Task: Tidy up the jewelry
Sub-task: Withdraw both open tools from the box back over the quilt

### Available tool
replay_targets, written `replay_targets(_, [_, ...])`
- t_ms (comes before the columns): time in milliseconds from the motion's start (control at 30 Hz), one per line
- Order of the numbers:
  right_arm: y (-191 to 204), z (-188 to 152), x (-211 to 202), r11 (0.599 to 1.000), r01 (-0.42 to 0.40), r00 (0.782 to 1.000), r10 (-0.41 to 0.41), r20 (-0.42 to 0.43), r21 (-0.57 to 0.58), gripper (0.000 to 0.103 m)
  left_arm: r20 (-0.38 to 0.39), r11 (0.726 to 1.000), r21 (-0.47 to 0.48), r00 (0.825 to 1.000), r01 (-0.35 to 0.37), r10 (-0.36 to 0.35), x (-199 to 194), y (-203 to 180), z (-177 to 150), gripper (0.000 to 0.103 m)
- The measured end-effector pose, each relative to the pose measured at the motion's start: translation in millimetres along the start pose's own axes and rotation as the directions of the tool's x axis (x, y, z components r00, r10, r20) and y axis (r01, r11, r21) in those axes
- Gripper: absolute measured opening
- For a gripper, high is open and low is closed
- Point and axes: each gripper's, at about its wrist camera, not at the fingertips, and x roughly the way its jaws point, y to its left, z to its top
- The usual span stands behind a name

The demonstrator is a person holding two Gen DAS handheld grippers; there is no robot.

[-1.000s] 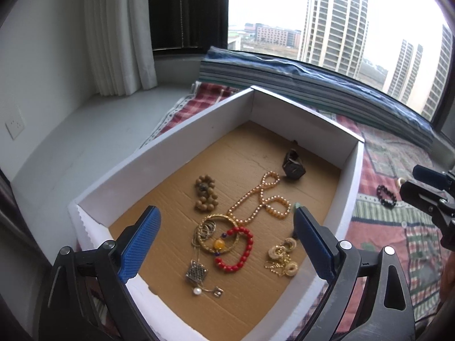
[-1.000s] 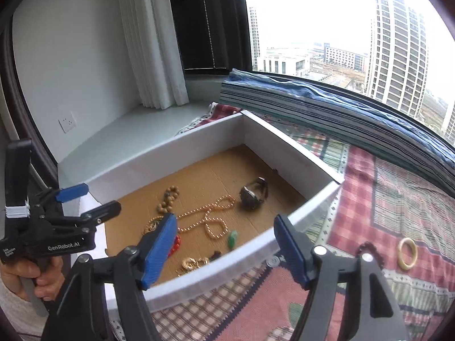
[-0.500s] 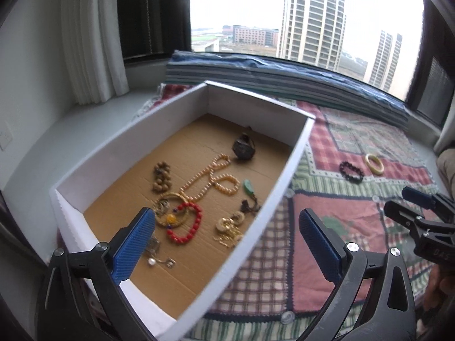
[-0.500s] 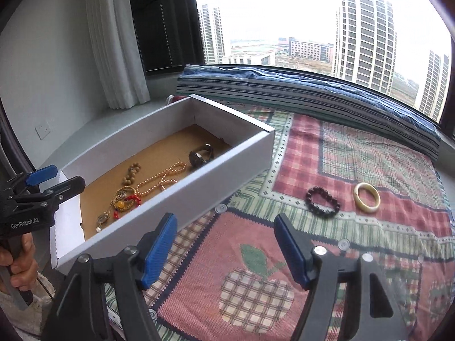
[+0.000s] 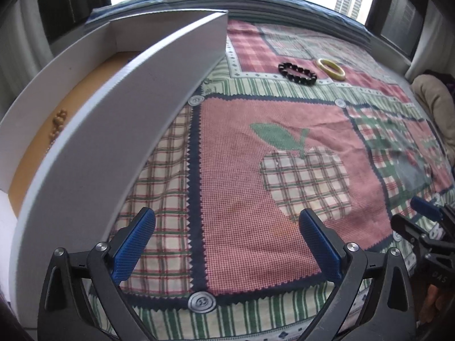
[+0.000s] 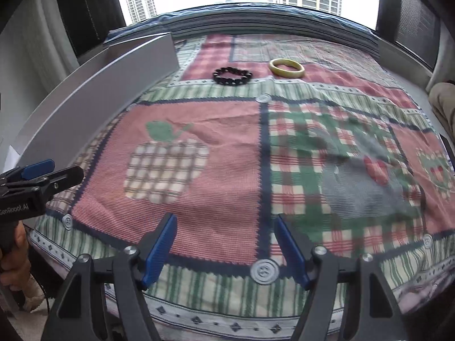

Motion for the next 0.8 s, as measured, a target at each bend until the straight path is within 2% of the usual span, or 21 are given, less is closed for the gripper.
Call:
replay_targets(200, [-20.8,1.7,3.8,0.998,0.03,1.0,-0.03,0.006,0.06,0.072,-0.065,1.0,0.016,0.998,-0.016,0.017,28.9,-10.8,0.9,0.101])
replay_targets(300, [-25.3,2.0,12.2,0.997,0.053,0.998,-0.052,-0.02,0.061,0.072,-0.095,0.999,0.034,0.995,-0.03,0.033,39.6,-15.3,-4.5,0.101])
replay_targets(433, [-30.1,-0.1,24.3,0.994,0.104,0.993,-0.102,-0.055,0.043,0.072,-0.092,0.999,0.031,0.995,-0.037,0.039,41.5,-15.4,-6.9,0.102])
replay_targets(533, [-34.4,-3.9,32.3,0.992,0.114,0.991,-0.11,-0.08,0.048,0.072,-0.098,0.999,0.021,0.995,-0.032,0.034,42.6,-14.2,-6.4,0.103])
replay_targets(800, [-29.9,-7.2,33.3,0.993,0.119,0.991,-0.117,-0.06,0.024,0.079,-0.095,0.999,0.028,0.995,-0.025,0.027,43.6,-13.8,-7.7,0.103])
